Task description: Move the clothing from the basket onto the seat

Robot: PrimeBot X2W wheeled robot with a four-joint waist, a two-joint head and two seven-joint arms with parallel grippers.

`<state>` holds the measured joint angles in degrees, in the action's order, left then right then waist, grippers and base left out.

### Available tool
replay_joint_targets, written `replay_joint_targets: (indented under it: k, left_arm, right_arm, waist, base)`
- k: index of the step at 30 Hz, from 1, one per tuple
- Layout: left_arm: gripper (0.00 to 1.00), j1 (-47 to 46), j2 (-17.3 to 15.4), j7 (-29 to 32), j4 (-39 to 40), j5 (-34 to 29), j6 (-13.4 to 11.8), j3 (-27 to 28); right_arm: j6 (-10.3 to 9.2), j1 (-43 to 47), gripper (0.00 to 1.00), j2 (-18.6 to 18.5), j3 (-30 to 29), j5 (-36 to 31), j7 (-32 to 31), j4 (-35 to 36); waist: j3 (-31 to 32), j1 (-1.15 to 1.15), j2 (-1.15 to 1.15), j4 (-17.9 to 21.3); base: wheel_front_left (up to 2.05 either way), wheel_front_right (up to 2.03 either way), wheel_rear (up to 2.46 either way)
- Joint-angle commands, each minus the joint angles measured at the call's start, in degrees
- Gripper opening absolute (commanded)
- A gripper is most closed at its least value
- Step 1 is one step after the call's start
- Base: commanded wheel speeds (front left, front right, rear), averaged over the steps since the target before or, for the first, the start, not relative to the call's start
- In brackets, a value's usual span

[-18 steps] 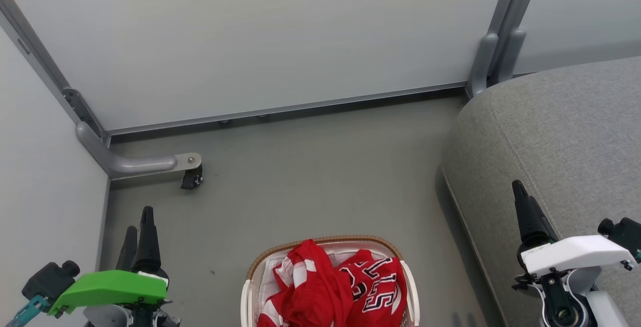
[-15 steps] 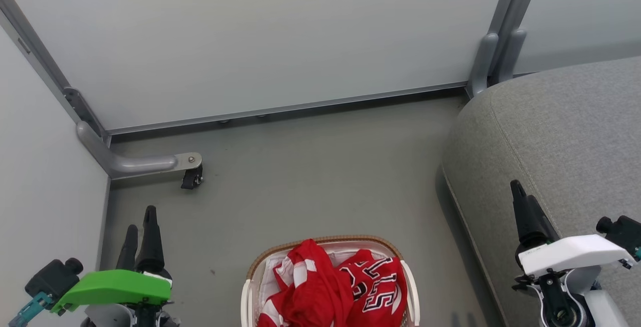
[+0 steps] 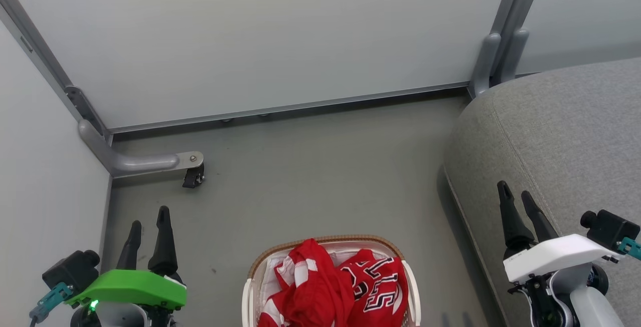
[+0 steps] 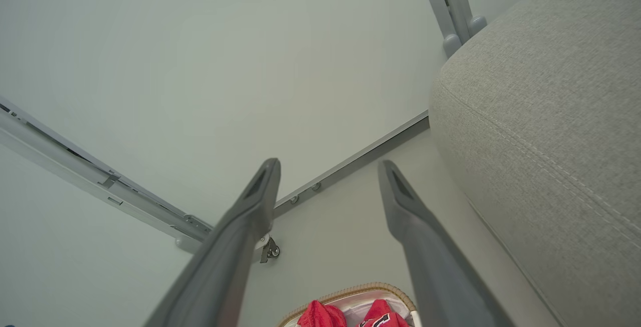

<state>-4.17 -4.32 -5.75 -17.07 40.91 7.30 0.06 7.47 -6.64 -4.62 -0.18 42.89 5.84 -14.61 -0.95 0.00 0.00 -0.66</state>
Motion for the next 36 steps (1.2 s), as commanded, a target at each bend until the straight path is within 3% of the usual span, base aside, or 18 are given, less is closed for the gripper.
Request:
replay_joint_targets:
  k: [1,36]
  left_arm:
    - [1.0,-1.49,-0.6,-0.67,0.39,-2.22,0.16,-0.17]
    - [1.0,0.65,0.04,-5.72,-1.74,-23.22,-0.35,-0.18]
  right_arm:
    - [0.02,-1.42,1.0,-0.47,0.15,-2.01,0.65,0.48]
    - [0.03,0.0,1.0,-0.03,1.32,-23.42,5.7,-2.62]
  waist:
    - [0.0,0.0,0.0,-0.04]
    - [-0.04,0.0,0.0,-0.25]
  base:
    - [0.0,0.0,0.0]
    - [0.0,0.0,0.0]
